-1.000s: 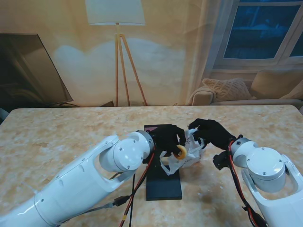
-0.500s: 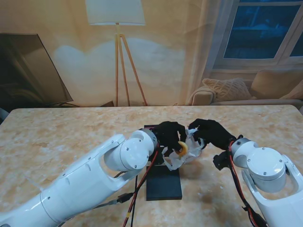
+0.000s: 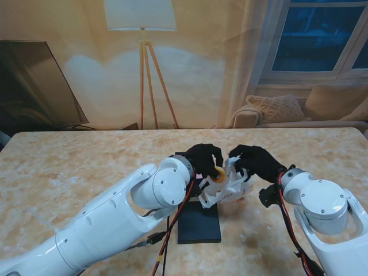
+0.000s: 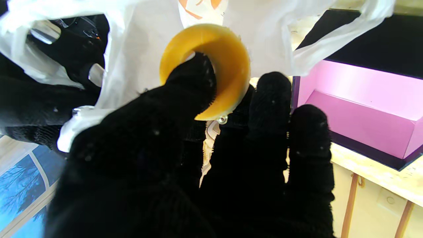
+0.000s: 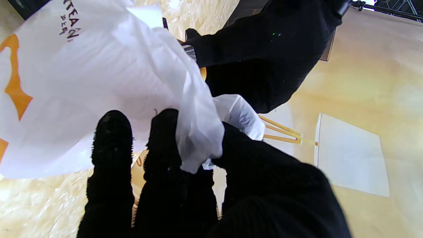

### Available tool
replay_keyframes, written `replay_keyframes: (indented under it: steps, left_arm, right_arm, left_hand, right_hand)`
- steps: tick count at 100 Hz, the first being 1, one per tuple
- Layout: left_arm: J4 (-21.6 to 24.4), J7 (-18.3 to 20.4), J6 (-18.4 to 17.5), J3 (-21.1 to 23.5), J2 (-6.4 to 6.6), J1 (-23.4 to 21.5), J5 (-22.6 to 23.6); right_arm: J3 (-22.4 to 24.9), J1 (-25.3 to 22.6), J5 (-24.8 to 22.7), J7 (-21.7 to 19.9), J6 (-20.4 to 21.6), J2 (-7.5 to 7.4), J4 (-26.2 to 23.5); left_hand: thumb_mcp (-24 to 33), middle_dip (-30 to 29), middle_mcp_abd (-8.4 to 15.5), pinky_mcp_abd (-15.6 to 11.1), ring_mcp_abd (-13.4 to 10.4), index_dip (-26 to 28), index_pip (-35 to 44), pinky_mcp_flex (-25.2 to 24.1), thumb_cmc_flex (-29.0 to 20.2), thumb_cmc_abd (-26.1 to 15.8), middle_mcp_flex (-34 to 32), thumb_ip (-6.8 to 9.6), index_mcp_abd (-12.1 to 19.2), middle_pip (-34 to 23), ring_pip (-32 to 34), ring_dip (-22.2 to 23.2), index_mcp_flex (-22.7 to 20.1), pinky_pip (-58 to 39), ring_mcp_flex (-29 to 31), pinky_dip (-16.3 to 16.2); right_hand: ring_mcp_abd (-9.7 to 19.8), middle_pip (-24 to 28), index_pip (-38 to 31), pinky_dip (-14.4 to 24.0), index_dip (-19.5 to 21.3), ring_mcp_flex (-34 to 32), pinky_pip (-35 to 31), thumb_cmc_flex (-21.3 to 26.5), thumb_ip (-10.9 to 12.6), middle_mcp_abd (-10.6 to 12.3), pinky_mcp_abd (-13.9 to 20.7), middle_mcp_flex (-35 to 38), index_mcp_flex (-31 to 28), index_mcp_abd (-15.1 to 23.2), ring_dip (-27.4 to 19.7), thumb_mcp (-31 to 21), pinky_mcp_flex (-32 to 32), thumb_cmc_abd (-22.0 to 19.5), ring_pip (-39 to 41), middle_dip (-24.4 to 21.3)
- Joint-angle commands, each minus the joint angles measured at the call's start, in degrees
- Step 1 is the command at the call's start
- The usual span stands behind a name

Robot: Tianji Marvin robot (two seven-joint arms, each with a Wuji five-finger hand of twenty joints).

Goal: Pack mini donuts into a plastic bag, tie the opening and put the bag into the gift box

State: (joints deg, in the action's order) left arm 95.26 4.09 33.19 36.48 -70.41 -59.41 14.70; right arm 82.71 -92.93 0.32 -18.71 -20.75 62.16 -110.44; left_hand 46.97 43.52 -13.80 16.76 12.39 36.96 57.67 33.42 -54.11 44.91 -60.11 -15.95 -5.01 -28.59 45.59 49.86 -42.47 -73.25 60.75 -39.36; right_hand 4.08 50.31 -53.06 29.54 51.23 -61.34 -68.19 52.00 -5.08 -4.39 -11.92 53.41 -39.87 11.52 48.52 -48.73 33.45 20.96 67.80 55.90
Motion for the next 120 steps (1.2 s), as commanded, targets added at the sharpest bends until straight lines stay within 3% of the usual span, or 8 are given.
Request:
replay_keyframes:
  steps: [1, 16, 44, 70, 120]
  left_arm:
    - [-0.1, 0.2, 0.5, -0.3, -0.88, 0.1, -0.1]
    - [0.6, -1.7, 2.2, -0.1, -1.51, -1.3, -0.3]
    - [2.1, -1.7, 2.2, 0.3, -1.06, -3.2, 0.1]
    - [1.0, -3.0, 3.8, -0.2, -2.16, -3.5, -1.7]
    - [4.3, -2.6, 3.9, 0.9, -0.76, -6.5, 1.1]
  right_arm:
    - [-0.4, -0.5, 0.4, -0.7, -0.5, 0.4, -0.4]
    - [-0.7, -0.4, 0.7, -0.2, -0.8, 0.54, -0.3]
    - [-1.2, -0.2, 0.6, 0.4, -1.2, 0.7, -0.3]
    - [-1.5, -0.4, 0.8, 1.2, -0.5, 0.88, -0.3]
    - [-1.8, -0.3, 0.2, 2.0, -0.6, 1.03, -0.5]
  left_hand:
    - [2.1, 0.6, -1.6, 0.6, 0.0, 0.7, 4.0, -0.5, -1.4, -0.9, 0.0, 0.83, 0.0, -1.3, 1.9, 0.9, -0.6, -1.7, -0.8, -1.4]
    - [2.3, 0.6, -2.0, 0.8, 0.2, 0.4, 4.0, -0.5, -1.5, -0.5, 0.1, 0.82, -0.4, -1.6, 2.5, 0.9, -0.7, -2.2, -0.8, -1.6]
    - [2.7, -0.3, -2.2, 1.2, 0.3, -0.4, 3.9, 0.4, -1.2, 0.2, -0.3, 0.61, -0.8, -2.1, 3.0, 0.2, -1.4, -2.7, -0.3, -1.5]
    - [2.9, -1.1, -2.4, 1.4, 0.5, -0.8, 3.9, 0.9, -1.1, 0.3, -0.3, 0.45, -1.2, -2.5, 2.9, -0.7, -1.5, -3.0, -0.1, -1.3]
    - [3.0, -1.9, -2.8, 1.5, 0.6, -1.5, 3.9, 1.6, -0.9, 0.7, -0.4, 0.21, -1.8, -3.6, 3.9, -1.8, -1.8, -4.0, 0.3, -1.1]
  right_hand:
    - [1.5, -0.2, -1.0, -0.2, -0.3, -0.6, 0.0, 1.3, 0.4, 2.7, 0.7, 0.2, -0.5, 0.4, -1.0, 1.1, 0.6, -1.9, -0.5, -1.0]
    - [1.6, -0.4, -1.0, -0.4, -0.4, -0.8, 0.1, 1.4, 0.3, 2.7, 0.6, 0.2, -0.4, 0.4, -1.4, 1.2, 1.0, -2.0, -1.1, -1.3]
    - [1.7, -0.5, -1.2, -0.8, -0.7, -1.1, 0.3, 1.6, 0.2, 2.7, 0.8, 0.3, -0.4, 0.4, -1.9, 1.4, 1.4, -2.0, -1.9, -1.8]
    - [1.8, -0.5, -1.4, -1.3, -0.7, -1.2, 0.7, 1.6, 0.1, 2.9, 1.1, 0.1, -0.2, 0.5, -2.2, 1.6, 1.5, -2.2, -2.4, -1.9]
    - [1.7, -0.3, -1.7, -2.0, -0.9, -0.9, 1.1, 1.7, 0.0, 2.9, 1.2, 0.0, 0.0, 0.5, -2.5, 1.7, 1.3, -2.2, -3.0, -2.3]
